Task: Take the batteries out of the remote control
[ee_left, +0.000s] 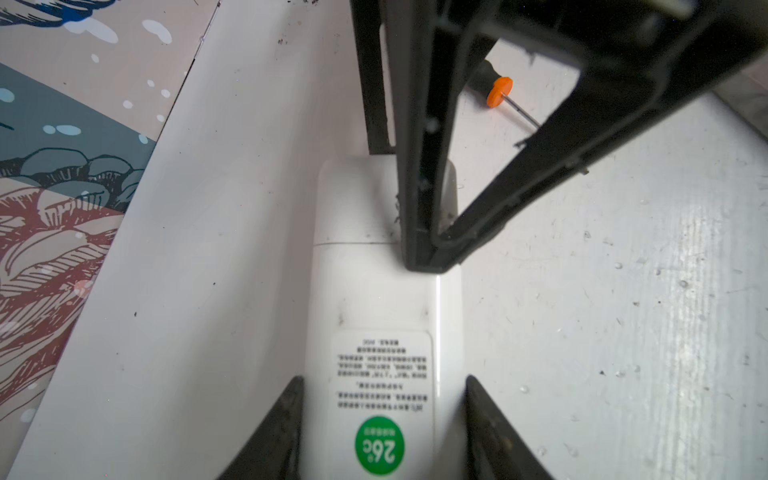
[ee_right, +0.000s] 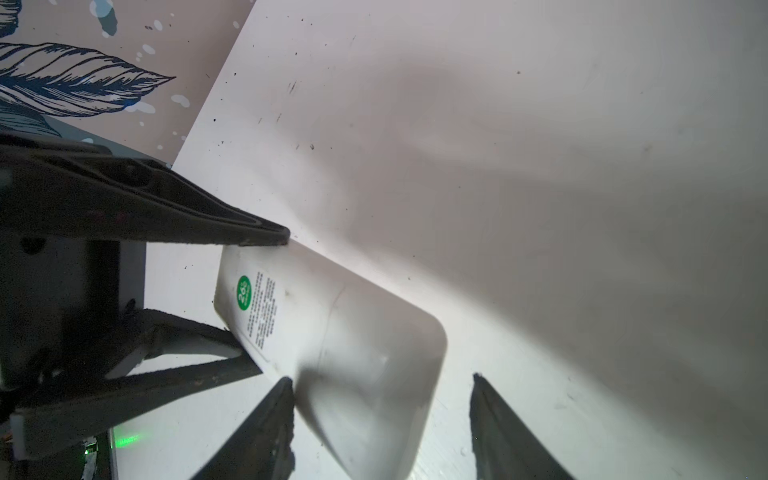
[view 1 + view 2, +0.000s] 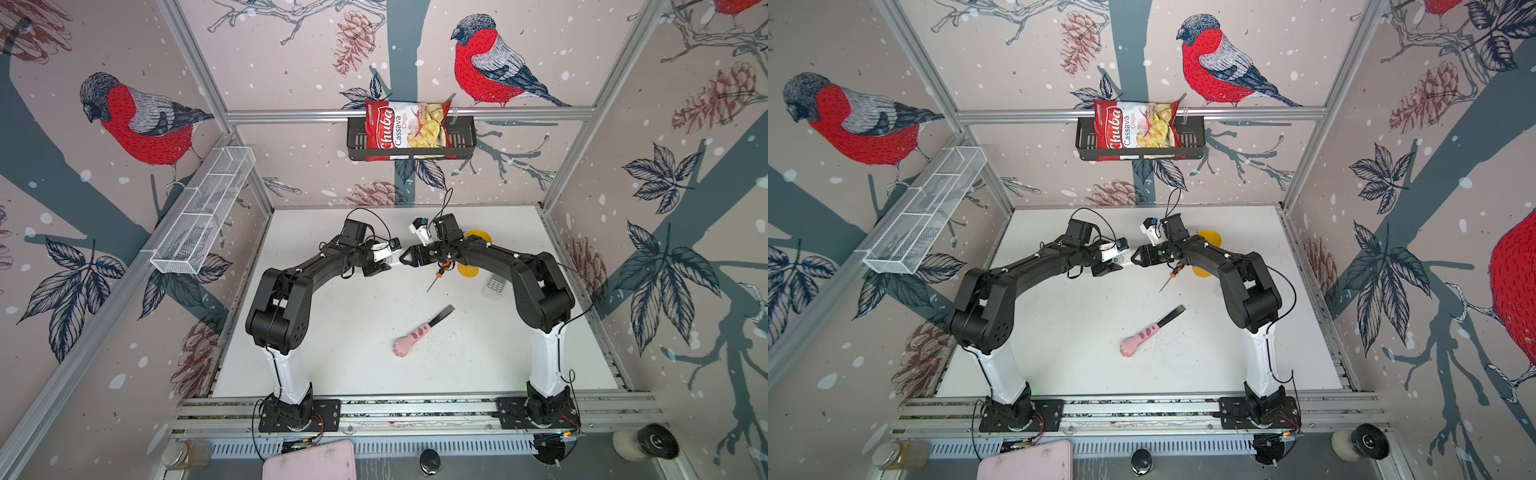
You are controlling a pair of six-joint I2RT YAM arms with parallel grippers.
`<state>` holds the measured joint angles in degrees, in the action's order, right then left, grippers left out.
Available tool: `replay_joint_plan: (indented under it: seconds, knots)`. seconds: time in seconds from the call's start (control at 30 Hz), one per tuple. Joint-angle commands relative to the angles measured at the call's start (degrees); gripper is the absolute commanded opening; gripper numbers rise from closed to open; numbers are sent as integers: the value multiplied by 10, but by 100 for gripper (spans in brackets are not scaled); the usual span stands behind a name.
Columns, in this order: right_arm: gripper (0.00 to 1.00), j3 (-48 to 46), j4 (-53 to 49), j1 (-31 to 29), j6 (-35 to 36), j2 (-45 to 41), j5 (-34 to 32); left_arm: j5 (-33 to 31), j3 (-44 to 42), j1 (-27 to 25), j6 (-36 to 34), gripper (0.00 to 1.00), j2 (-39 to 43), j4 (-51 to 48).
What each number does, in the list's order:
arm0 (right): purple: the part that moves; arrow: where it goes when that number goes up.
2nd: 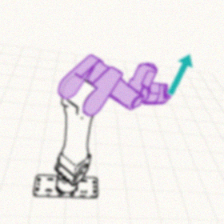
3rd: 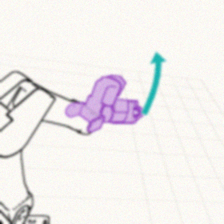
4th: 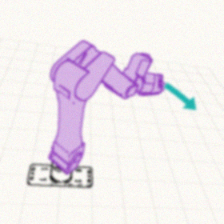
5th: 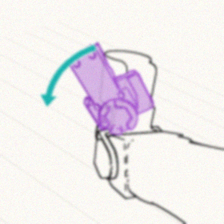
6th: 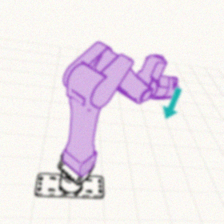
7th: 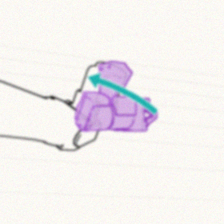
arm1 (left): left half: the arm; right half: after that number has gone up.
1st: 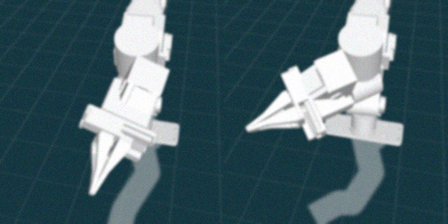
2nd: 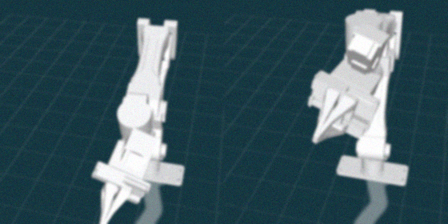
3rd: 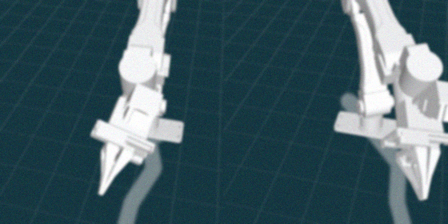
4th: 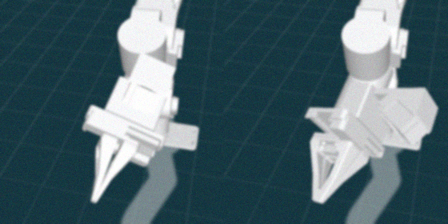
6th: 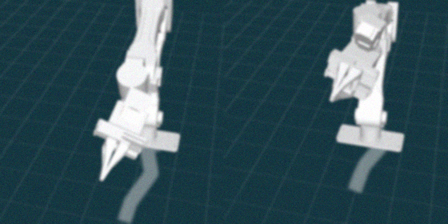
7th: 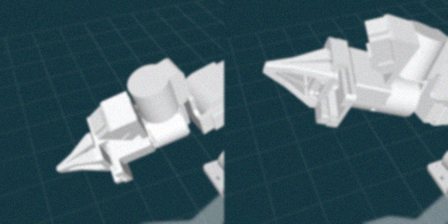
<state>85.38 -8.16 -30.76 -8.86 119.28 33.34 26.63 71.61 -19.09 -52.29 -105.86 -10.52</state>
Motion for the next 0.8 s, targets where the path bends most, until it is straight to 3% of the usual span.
replay_joint_plan:
  seconds: [0.0, 0.57, 0.77]
  knots:
    - [62, 11, -7, -3, 3, 6, 6, 15, 11, -2, 5, 34, 3, 8]
    - [37, 24, -22, -3, 5, 11, -30, 13, 14, -4, 5, 35, 6, 3]
    - [36, 25, -27, -3, 9, 11, -50, 11, 13, -3, 5, 35, 6, 4]
